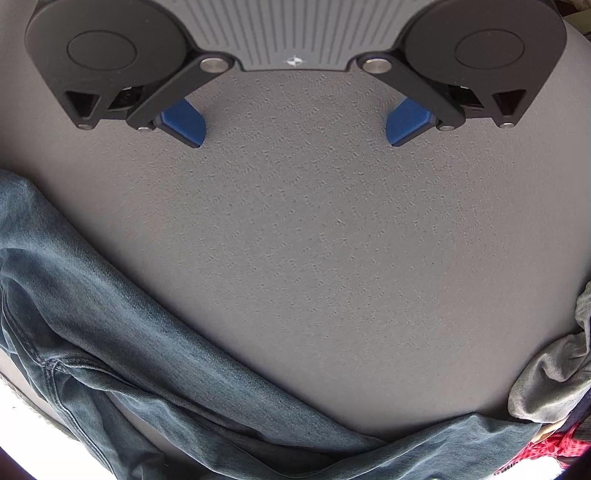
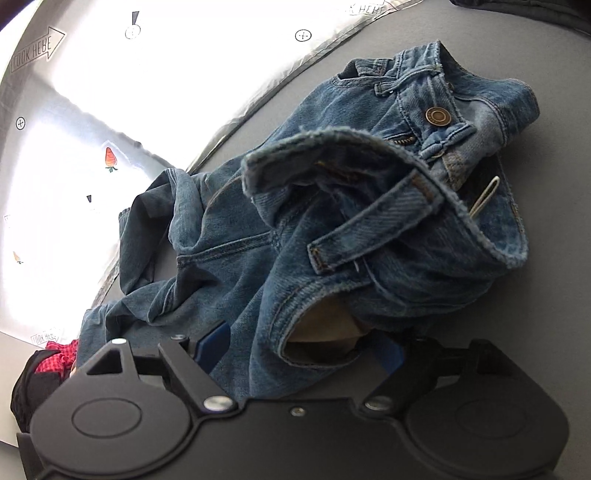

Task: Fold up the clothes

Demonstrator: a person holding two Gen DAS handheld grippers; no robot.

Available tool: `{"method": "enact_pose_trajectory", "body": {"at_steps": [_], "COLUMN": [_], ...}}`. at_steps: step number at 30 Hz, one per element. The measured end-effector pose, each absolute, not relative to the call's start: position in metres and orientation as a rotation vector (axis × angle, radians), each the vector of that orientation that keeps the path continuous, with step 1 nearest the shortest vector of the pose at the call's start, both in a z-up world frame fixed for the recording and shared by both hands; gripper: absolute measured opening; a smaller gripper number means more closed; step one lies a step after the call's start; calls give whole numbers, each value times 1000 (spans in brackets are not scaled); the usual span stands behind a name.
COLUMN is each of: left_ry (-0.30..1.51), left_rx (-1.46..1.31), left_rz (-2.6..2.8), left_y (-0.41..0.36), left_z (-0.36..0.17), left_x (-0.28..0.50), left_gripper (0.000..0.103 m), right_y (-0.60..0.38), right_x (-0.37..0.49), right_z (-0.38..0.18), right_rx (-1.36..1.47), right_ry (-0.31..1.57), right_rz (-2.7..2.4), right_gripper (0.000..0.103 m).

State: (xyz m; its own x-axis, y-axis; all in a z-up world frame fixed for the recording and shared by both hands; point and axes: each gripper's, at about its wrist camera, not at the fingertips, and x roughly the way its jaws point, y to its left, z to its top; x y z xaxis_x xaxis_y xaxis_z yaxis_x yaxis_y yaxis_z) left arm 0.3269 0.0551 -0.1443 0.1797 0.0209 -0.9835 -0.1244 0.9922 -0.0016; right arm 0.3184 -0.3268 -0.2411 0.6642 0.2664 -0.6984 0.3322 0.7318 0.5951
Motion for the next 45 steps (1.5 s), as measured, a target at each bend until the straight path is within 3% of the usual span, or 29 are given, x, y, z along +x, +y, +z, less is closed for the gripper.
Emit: {"method": "enact_pose_trajectory", "body": {"at_steps": [2, 3, 5, 6, 7, 9, 22, 28, 32, 35, 38, 40, 45], "left_ry": [1386, 1384, 1379, 1376, 1373, 1359, 1265, 1256, 1242, 1228, 1234, 1244, 1254], "left_rx": [-88, -89, -91, -93, -94, -97, -174, -238, -274, -281, -306, -312, -298], "left_rz": [101, 102, 107, 110, 112, 119, 275, 365, 395, 409, 417, 417, 391], "left_y": [56, 58, 60, 61, 61, 63, 81, 30, -4, -23, 11, 21, 33], "left_z": [-143, -142, -140, -138, -138, -135, -118, -107, -131, -146, -170, -175, -174], "left_x": [326, 324, 321, 319, 318, 313, 240, 273, 253, 225, 240, 243, 253], "left_gripper": [103, 103, 103, 103, 103, 103, 102, 102, 102, 102, 102, 102, 102], "right_y": [-320, -317, -319, -323, -330, -345, -437, -537, -605, -625, -594, -564, -512], "right_x": [330, 335, 336, 336, 333, 328, 215, 138, 112, 111, 120, 123, 131], "right_z": [-237, -234, -230, -228, -232, -240, -201, -195, -184, -184, -183, -181, -181], "right_rx": [740, 723, 677, 662, 728, 855, 776, 758, 671, 640, 438, 353, 538], "right_ry": [902, 918, 922, 919, 906, 877, 717, 695, 706, 774, 853, 848, 799], "right_rz": [-73, -90, -133, -156, -148, -132, -332, -577, -760, -788, -765, -744, -693], "right_gripper": [88, 84, 58, 28, 18, 10, 7, 7, 8, 21, 33, 47, 46]}}
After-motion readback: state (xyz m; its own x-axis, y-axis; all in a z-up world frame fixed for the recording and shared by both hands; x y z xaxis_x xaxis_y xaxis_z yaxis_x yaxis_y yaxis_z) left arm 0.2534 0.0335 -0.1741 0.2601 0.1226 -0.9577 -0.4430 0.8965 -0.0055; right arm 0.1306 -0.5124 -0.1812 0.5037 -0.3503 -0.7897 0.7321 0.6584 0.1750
